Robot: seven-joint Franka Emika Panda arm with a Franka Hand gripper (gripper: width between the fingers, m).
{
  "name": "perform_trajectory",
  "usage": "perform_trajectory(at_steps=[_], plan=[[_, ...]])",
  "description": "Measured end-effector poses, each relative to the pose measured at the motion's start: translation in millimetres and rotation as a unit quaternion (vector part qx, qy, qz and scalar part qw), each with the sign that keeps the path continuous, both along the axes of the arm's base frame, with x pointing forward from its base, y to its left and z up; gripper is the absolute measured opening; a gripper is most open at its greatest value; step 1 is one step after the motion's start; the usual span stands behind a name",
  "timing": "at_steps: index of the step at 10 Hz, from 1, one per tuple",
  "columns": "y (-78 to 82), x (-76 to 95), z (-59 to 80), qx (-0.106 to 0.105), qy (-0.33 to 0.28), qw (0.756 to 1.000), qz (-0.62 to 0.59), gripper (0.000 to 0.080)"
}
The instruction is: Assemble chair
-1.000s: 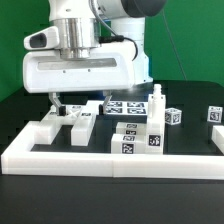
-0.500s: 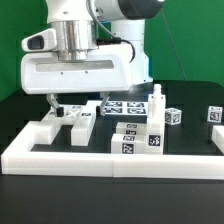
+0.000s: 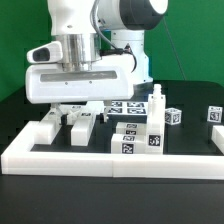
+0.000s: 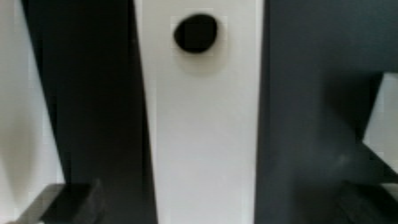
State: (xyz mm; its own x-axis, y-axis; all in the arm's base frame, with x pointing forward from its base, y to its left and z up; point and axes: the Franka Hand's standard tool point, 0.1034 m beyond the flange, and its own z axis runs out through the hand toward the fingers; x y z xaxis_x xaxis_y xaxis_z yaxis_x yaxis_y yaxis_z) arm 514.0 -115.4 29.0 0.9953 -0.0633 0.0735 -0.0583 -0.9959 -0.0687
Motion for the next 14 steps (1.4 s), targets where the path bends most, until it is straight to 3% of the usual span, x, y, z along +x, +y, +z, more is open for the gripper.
perform_trajectory(at_steps=[5, 9, 11, 12, 14], plan=[[-4.3, -11.5, -22.6, -0.009, 0.016, 1.000, -0.004, 0.0649], [1.2, -12.4, -24.1, -0.012, 0.016, 1.000, -0.002, 0.0649], [2.8, -11.9, -24.2, -0.013, 0.016, 1.000, -0.002, 0.0380], [1.9, -11.7, -23.9, -0.013, 0.015, 1.000, -0.003, 0.0286], [1.6, -11.7, -23.9, -0.013, 0.015, 1.000, -0.003, 0.0287]])
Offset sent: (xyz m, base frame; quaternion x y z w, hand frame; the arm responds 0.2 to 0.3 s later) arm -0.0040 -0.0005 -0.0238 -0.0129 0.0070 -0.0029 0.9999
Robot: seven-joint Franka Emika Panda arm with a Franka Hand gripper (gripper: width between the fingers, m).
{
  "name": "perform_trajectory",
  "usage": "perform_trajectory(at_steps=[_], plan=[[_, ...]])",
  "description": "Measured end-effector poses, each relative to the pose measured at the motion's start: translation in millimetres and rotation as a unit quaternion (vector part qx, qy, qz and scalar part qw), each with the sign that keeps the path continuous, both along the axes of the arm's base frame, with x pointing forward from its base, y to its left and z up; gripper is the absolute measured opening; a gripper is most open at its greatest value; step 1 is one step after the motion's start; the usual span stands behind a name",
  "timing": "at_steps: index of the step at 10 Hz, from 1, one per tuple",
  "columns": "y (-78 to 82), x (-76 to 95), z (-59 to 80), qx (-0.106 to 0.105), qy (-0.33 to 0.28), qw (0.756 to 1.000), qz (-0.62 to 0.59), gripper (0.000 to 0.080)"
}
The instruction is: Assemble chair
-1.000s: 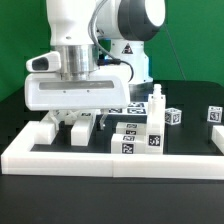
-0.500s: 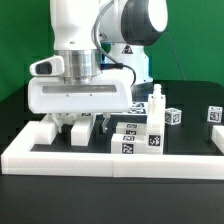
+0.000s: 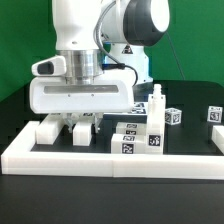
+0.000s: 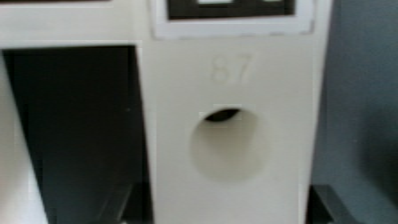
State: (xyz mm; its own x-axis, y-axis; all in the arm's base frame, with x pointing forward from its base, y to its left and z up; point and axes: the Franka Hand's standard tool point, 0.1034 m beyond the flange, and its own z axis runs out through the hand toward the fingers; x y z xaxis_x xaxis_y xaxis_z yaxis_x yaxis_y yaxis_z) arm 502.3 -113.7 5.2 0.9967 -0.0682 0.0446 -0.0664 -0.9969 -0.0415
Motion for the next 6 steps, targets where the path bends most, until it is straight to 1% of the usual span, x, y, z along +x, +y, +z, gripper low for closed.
perform_trajectory(at_steps=[6], plan=[[-0.7, -0.2, 0.0, 0.000, 0.000, 1.000, -0.001, 0.0288]])
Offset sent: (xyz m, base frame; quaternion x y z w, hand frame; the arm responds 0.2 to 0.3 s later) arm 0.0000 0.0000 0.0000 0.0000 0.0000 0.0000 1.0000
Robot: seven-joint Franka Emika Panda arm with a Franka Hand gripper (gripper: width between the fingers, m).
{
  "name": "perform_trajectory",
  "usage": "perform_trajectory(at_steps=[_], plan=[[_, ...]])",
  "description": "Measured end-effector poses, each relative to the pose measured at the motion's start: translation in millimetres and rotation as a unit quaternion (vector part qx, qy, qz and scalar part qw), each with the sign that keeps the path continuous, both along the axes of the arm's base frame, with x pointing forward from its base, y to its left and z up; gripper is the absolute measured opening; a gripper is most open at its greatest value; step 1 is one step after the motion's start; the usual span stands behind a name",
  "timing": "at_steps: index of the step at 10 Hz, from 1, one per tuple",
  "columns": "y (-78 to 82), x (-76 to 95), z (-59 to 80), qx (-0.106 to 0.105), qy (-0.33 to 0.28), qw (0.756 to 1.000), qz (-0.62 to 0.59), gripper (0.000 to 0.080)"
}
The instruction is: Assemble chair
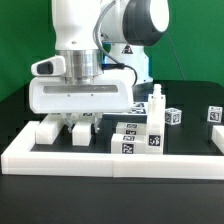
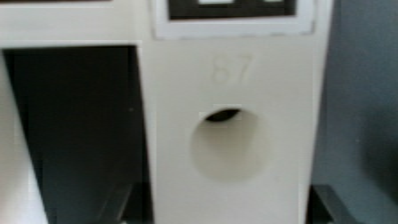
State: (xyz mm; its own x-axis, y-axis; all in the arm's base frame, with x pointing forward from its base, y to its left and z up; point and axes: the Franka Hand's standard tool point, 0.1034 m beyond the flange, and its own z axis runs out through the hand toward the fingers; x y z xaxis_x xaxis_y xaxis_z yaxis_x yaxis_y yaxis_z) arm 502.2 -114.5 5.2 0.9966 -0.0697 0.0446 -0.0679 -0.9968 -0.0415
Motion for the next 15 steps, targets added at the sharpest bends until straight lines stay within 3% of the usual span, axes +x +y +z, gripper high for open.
perform_trajectory(at_steps=[3, 6, 9, 10, 11, 15], plan=[[-0.1, 1.7, 4.3, 0.003, -0.002, 1.000, -0.010, 0.0288], [0.3, 5.0, 30.9, 0.023, -0.006, 0.999, -0.041, 0.0288], [9.3, 16.0, 67.1, 0.053, -0.007, 0.991, -0.119, 0.0288], [11.3, 20.2, 72.5, 0.059, -0.005, 0.988, -0.140, 0.0288], [10.9, 26.5, 74.9, 0.059, -0.009, 0.988, -0.143, 0.0288], [7.7, 25.8, 69.4, 0.056, -0.007, 0.981, -0.188, 0.0289]])
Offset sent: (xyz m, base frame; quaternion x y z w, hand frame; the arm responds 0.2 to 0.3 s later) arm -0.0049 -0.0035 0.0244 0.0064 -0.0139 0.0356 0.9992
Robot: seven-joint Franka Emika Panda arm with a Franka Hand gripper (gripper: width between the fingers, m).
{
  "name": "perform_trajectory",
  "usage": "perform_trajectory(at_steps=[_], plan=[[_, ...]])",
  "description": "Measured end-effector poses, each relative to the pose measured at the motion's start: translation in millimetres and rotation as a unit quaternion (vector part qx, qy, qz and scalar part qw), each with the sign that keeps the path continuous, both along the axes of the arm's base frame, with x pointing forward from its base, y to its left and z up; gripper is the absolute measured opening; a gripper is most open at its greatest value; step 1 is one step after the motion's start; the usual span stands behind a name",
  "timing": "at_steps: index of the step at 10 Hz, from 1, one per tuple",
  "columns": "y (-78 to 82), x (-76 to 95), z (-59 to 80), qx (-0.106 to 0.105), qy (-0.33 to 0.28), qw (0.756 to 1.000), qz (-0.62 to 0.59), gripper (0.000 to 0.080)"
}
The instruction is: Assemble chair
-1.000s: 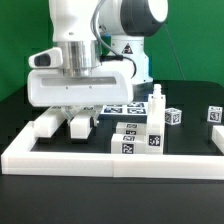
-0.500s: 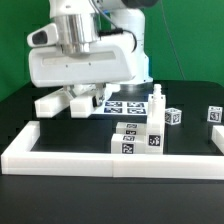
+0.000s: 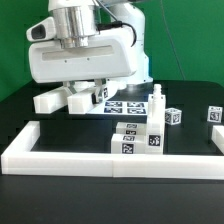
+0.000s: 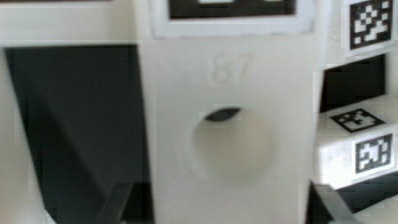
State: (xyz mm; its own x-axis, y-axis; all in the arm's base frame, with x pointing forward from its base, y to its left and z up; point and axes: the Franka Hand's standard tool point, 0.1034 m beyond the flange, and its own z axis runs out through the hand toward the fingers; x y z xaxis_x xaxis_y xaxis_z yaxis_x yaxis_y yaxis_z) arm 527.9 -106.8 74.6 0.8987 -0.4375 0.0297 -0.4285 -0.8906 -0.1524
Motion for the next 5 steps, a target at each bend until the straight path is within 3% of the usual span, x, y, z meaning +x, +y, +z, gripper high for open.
perform_trajectory(at_steps=[5], plan=[[3.4, -2.9, 11.5, 0.033, 0.032, 0.979, -0.199, 0.0289]])
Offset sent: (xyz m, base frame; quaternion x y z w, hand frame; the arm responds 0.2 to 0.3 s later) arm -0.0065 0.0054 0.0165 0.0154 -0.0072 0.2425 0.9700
